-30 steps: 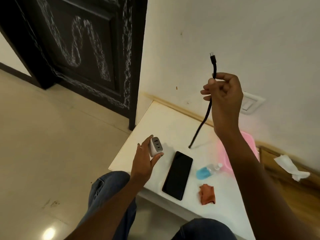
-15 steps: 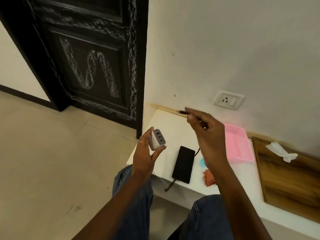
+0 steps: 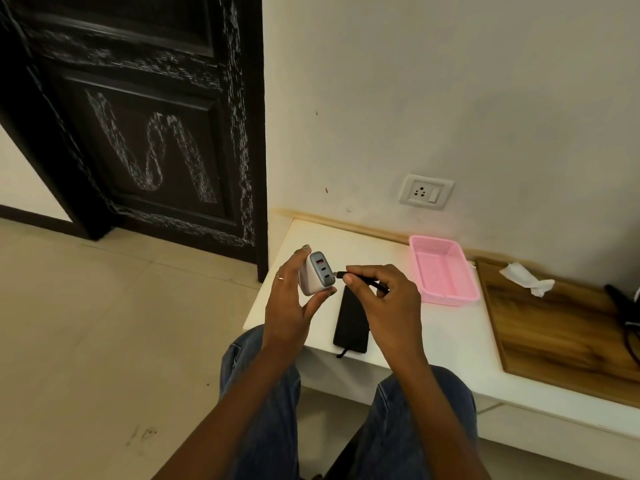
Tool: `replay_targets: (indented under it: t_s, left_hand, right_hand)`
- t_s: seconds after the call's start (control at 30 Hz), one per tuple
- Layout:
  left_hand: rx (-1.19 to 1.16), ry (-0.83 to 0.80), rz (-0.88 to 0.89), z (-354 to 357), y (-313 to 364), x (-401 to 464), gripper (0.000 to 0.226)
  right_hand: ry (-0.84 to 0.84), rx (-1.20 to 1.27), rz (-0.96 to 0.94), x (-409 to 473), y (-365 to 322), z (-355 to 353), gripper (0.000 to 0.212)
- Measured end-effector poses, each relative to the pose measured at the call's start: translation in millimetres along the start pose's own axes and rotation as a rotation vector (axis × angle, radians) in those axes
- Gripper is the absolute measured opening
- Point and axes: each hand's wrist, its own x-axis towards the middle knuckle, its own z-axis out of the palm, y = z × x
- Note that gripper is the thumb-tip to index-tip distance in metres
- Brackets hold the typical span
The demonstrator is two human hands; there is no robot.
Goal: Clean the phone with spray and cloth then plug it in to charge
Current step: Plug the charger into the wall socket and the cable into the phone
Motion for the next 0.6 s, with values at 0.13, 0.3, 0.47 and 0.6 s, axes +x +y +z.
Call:
replay_targets:
  t_s: [0.13, 0.3, 0.47, 0.6]
  left_hand:
    - [0.004, 0.002, 0.019, 0.3, -0.4, -0.8, 0.068]
    - [0.040, -0.002, 0.088, 0.5, 0.7, -1.5, 0.067]
    - [0.065, 0.007, 0.131, -0.1, 2.8, -0.2, 0.065]
    - [0.098, 0.013, 0.156, -0.3, 3.9, -0.2, 0.066]
  right_hand:
    - [0.009, 0.011, 0.007, -1.7, -1.5, 2.5, 0.020]
    - [0.005, -0.009, 0.007, -2.7, -2.7, 5.0, 0.019]
    - [0.014, -0.022, 0.006, -3.7, -1.3, 5.2, 0.019]
    - [0.035, -0.045, -0.004, -3.0, -1.5, 5.1, 0.017]
